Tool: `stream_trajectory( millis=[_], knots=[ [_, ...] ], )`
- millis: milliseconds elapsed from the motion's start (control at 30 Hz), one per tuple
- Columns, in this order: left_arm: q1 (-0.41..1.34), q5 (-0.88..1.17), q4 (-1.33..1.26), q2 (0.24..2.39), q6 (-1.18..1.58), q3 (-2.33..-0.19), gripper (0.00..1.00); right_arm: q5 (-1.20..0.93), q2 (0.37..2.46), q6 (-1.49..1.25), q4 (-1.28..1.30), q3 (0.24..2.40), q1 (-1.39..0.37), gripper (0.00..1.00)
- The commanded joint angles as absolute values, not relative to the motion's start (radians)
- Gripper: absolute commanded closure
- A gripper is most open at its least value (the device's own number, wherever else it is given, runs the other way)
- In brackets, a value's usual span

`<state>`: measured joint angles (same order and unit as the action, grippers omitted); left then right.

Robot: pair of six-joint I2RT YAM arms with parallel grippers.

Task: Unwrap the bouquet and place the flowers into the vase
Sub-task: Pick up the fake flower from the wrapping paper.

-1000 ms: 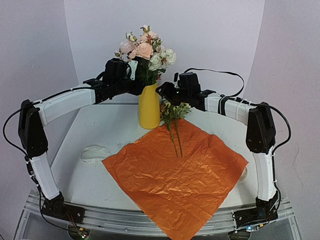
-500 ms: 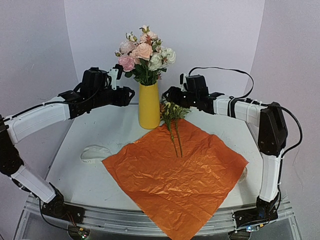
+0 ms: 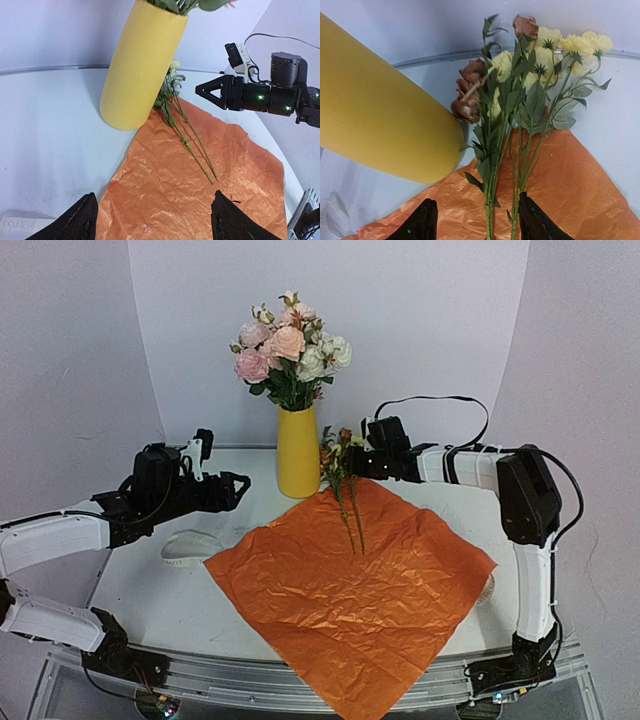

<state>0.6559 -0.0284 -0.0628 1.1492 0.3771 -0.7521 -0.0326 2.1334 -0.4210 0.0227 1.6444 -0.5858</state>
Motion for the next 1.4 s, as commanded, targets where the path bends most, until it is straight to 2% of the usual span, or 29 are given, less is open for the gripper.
stream_trajectory(
  millis=[0,233,367,533,600,733,967,1067,1167,1233,1367],
  knots=[
    [0.658,-0.004,-0.167,1.169,0.432,-0.720,0.14,0.045,2.229,-0.375,0.089,1.728,-0.586,0.44],
    [0.657,0.017,-0.194,1.192,0.447,-0.693,0.01,0.067,2.327,-0.374,0.137,1.792,-0.571,0.48],
    [0.657,0.017,-0.204,1.184,0.447,-0.686,0.01,0.040,2.338,-0.373,0.138,1.781,-0.571,0.53],
    [0.658,0.017,-0.207,1.187,0.445,-0.683,0.00,0.020,2.341,-0.376,0.138,1.757,-0.571,0.63],
    [0.658,0.018,-0.208,1.187,0.448,-0.682,0.01,0.021,2.334,-0.377,0.138,1.746,-0.572,0.70],
    [0.657,0.020,-0.209,1.189,0.446,-0.686,0.00,0.008,2.333,-0.375,0.138,1.745,-0.571,0.65],
    [0.658,0.026,-0.209,1.187,0.445,-0.687,0.01,-0.032,2.352,-0.388,0.141,1.742,-0.572,0.65],
    [0.657,0.029,-0.209,1.191,0.445,-0.689,0.01,-0.039,2.353,-0.391,0.141,1.731,-0.571,0.72],
    [0.657,0.031,-0.210,1.195,0.444,-0.689,0.00,-0.032,2.342,-0.394,0.141,1.726,-0.571,0.83],
    [0.657,0.031,-0.210,1.198,0.443,-0.692,0.01,-0.026,2.335,-0.390,0.141,1.722,-0.571,0.84],
    [0.656,0.033,-0.210,1.199,0.443,-0.693,0.01,-0.024,2.317,-0.392,0.143,1.705,-0.567,0.92]
  ],
)
